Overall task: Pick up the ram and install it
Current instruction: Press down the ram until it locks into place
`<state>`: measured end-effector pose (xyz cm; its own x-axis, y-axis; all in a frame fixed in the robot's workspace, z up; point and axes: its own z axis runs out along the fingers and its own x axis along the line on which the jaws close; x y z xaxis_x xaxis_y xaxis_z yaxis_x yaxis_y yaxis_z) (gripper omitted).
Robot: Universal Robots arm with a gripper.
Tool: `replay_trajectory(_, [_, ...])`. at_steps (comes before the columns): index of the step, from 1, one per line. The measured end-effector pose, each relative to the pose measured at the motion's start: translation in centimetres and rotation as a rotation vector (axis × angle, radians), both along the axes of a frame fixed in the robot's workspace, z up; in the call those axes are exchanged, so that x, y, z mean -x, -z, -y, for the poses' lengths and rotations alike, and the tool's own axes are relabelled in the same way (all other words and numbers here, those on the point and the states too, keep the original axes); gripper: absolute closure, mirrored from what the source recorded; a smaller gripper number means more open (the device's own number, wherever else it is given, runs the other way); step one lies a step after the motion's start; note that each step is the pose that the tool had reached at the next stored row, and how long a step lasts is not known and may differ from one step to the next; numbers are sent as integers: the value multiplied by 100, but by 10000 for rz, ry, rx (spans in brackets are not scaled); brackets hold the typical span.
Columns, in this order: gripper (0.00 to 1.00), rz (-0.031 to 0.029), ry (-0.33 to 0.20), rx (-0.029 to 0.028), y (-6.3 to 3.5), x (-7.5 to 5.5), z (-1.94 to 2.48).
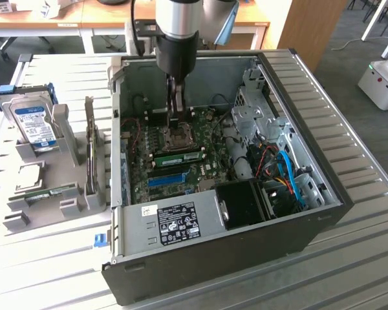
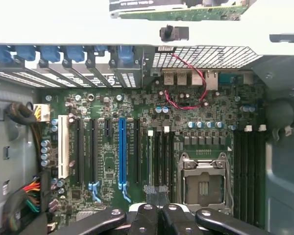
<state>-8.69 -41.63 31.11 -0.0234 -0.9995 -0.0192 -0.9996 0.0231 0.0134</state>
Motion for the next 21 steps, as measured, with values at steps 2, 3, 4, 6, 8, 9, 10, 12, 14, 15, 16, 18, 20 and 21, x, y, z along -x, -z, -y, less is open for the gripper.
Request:
replay_trajectory(2, [89,0,0,0,-41,0,0])
replay_trajectory(3, [89,1,-1,-1,-60,0,0])
replay_trajectory(4, [89,1,0,-2,-81,0,0])
replay_trajectory(6, [89,1,0,-2,-116,0,0])
replay_trajectory(8, [89,0,0,-1,-155,0,0])
replay_trajectory(9, [89,1,-1,-1,-174,0,0])
replay_trajectory(10, [89,0,-1,-1,-194,0,0])
replay_trajectory(12, [89,1,-1,-1,-226,0,0])
replay_trajectory(14, [89,1,-1,-1,-256,0,0])
replay_trajectory(15, [89,1,-1,-1,-269,0,0])
replay_trajectory(16, [89,1,-1,-2,-277,0,0])
replay_trajectory(18, [89,2,-1,-3,-278,0,0])
replay_trajectory(20, [89,1,0,-3,-278,0,0])
replay_trajectory(21, [89,1,-1,-2,-279,0,0])
